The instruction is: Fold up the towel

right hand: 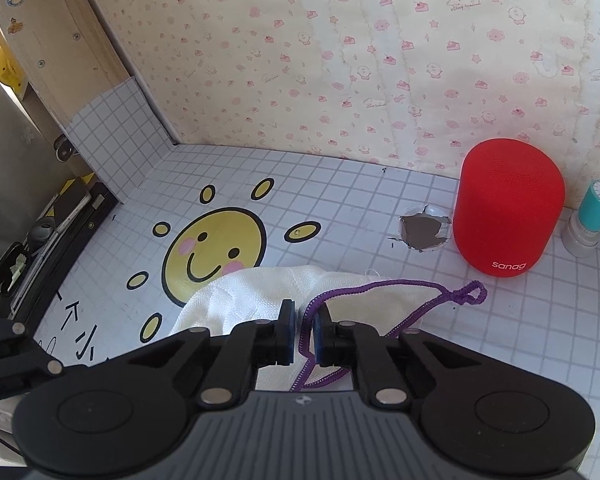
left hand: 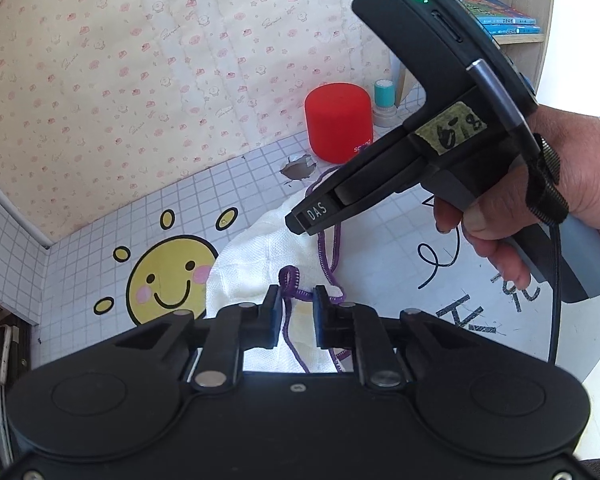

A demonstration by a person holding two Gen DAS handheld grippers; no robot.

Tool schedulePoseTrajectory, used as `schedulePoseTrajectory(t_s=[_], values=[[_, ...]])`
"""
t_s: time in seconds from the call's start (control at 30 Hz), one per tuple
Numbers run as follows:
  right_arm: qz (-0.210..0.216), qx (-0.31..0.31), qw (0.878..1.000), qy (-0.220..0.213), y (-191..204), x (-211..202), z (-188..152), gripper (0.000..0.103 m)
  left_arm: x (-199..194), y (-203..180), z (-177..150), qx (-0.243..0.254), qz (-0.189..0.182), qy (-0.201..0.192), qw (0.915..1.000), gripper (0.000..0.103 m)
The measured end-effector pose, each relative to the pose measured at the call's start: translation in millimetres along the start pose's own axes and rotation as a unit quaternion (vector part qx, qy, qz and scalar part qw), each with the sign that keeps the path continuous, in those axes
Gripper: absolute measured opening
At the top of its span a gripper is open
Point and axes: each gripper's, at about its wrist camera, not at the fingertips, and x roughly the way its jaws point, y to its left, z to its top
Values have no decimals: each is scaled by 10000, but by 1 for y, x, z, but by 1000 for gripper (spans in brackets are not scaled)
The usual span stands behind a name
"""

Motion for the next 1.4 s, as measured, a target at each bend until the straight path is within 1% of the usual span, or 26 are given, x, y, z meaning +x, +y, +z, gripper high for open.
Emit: schedulePoseTrajectory(t_s=[0.03, 0.27, 0.4, 0.57, 0.63, 0.67, 0.7, 0.77, 0.83, 0.9, 0.97, 1.2, 1.27, 1.33, 1.37, 1.4], values=[[-7, 10, 10000, -16, -1, -1, -1, 5, 0, 0, -1, -27, 12, -1, 10000, 11], [47, 51, 9999, -115, -3, -9, -1, 5, -9, 3, -2, -178, 61, -144, 9997, 11], [77, -36, 9997, -214, 2, -15, 6, 5, -16, 8, 1, -266, 119, -221, 9993, 11], [109, -185, 9991, -373, 15, -22, 18, 5, -24, 10, 4, -242, 158, -320, 9991, 11], [108, -230, 9989, -404, 19, -25, 20, 5, -23, 10, 4, -204, 210, -295, 9991, 12], [108, -251, 9988, -408, 21, -26, 20, 5, -21, 10, 2, -206, 232, -259, 9992, 19], [106, -251, 9988, -398, 21, -25, 20, 5, -18, 10, 1, -212, 214, -210, 9993, 31], [92, -189, 9992, -351, 19, -23, 17, 5, -7, 10, -3, -249, 142, -59, 9996, 41], [75, -66, 9996, -275, 14, -18, 12, 5, 1, 8, -8, -240, 105, 8, 9997, 45], [50, 21, 9998, -211, 10, -14, 6, 5, 9, 5, -12, -166, 117, 49, 9998, 55], [45, 103, 9998, -147, 7, -12, -1, 5, 12, 1, -15, -74, 164, 13, 9998, 56], [94, 175, 9997, -127, 2, -13, -9, 5, 23, -10, -10, 136, -154, -49, 9998, 56], [100, 187, 9997, -146, 0, -14, -8, 5, 24, -13, -8, 181, -230, -126, 9995, 56], [106, 196, 9996, -170, -1, -16, -8, 5, 26, -16, -7, 221, -357, -97, 9991, 52], [107, 194, 9996, -181, -2, -17, -7, 5, 28, -17, -7, 222, -464, -46, 9987, 37], [106, 193, 9996, -191, -3, -18, -7, 5, 29, -17, -6, 206, -571, 5, 9982, 15]])
